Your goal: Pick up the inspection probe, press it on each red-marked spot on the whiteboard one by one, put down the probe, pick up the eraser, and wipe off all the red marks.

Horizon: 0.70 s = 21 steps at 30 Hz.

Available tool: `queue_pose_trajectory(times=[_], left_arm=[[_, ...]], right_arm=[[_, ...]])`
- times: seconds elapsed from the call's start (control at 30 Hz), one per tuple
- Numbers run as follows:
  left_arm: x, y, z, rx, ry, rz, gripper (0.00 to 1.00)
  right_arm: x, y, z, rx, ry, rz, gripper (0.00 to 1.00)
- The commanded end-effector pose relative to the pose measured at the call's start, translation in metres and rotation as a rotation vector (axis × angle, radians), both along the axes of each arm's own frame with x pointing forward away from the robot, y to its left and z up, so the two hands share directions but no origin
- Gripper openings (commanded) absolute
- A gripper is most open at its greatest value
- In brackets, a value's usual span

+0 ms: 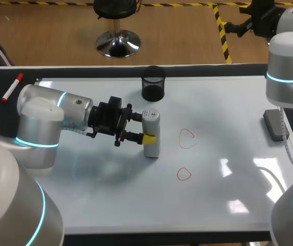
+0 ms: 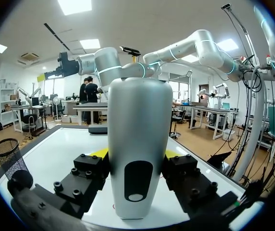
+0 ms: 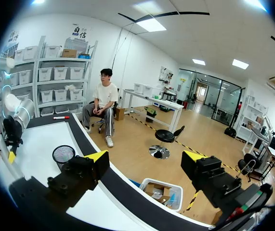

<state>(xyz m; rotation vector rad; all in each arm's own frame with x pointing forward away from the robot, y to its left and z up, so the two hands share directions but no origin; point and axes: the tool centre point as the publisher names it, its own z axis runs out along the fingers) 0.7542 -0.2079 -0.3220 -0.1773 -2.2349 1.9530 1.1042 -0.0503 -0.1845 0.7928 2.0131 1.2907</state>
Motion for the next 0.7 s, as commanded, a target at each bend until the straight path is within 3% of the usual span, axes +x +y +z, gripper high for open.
queue_pose_trajectory(times=[0.03,0.33,0.6,0.7], left_arm=[[-0.002,0.001,-0.007,-0.003,0.0,0.0,0.0],[-0.002,0.001,-0.007,-0.003,0.0,0.0,0.0],[-0.002,0.001,-0.007,-0.003,0.0,0.0,0.0],[-0.002,0.001,-0.007,-0.003,0.0,0.0,0.0]], right_arm=[[0.001,0.003,0.005,0.029,0.053,0.031,1.0],[-0.013,0.014,0.045,-0.106,0.144,0.237,1.0],[-0.03,0.003,0.062,-0.212,0.225,0.201,1.0],[-0.037,-0.003,0.065,-0.22,0.3,0.169,1.0]])
